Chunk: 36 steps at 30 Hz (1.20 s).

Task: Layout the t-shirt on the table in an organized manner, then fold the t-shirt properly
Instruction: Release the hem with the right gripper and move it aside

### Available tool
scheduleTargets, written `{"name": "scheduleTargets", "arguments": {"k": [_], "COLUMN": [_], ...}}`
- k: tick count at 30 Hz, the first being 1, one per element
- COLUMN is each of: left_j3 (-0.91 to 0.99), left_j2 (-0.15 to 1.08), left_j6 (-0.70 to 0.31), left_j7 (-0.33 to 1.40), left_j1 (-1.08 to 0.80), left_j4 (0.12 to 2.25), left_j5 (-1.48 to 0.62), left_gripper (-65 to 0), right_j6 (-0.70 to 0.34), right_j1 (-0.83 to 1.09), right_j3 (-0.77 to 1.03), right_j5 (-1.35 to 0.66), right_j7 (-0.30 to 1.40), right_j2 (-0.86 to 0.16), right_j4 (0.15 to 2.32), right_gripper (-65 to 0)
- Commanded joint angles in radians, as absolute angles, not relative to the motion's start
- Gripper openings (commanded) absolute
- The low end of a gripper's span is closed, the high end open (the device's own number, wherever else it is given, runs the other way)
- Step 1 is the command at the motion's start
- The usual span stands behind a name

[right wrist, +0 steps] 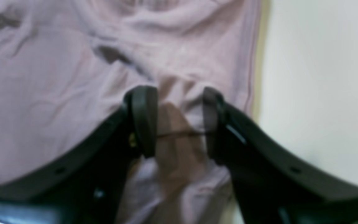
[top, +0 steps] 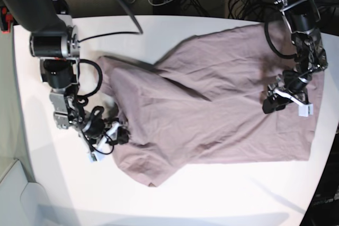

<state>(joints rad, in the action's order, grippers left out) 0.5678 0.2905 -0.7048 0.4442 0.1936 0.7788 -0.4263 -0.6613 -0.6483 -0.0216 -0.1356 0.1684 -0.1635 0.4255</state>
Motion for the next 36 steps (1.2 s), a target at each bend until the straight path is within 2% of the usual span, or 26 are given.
{"name": "scheduleTargets", "arguments": {"k": [1, 3, 11, 13, 20, 25, 31, 36], "left_j3": [0.567, 0.567, 0.567, 0.567, 0.567, 0.567, 0.568, 0.568], "left_j2": [0.295, 0.297, 0.311, 0.306, 0.292, 0.271, 0.271, 0.271], "left_j6": [-0.618, -0.618, -0.618, -0.618, -0.618, -0.618, -0.618, -0.618], "left_j7": [0.584, 0.584, 0.584, 0.585, 0.707, 0.710, 0.710, 0.710], "left_j1": [0.166, 0.166, 0.170, 0.165, 0.165, 0.168, 0.170, 0.170], "left_j4": [0.756, 0.756, 0.763, 0.803, 0.966, 1.000, 1.003, 1.003], "left_j5": [-0.294, -0.294, -0.294, -0.294, -0.294, -0.294, -0.294, -0.294], "left_gripper": [-32.2, -32.2, -32.2, -32.2, -32.2, -32.2, -32.2, -32.2], "right_j6": [-0.667, -0.667, -0.694, -0.698, -0.698, -0.698, -0.698, -0.698], "right_j1": [-0.665, -0.636, -0.487, -0.400, -0.047, 0.079, 0.045, -0.160], "right_j3": [-0.021, -0.022, -0.022, -0.022, -0.018, -0.021, 0.033, 0.097], "right_j5": [-0.128, -0.127, -0.127, -0.128, -0.127, -0.127, -0.127, -0.127], "right_j7": [0.183, 0.193, 0.312, 0.360, 0.547, 0.625, 0.704, 0.720], "right_j2": [-0.170, -0.171, -0.295, -0.329, -0.369, -0.375, -0.415, -0.372], "right_j4": [0.438, 0.438, 0.501, 0.633, 1.307, 1.580, 1.738, 1.610], "right_gripper": [-40.6, -40.6, -40.7, -40.7, -40.7, -40.7, -40.6, -40.2]}}
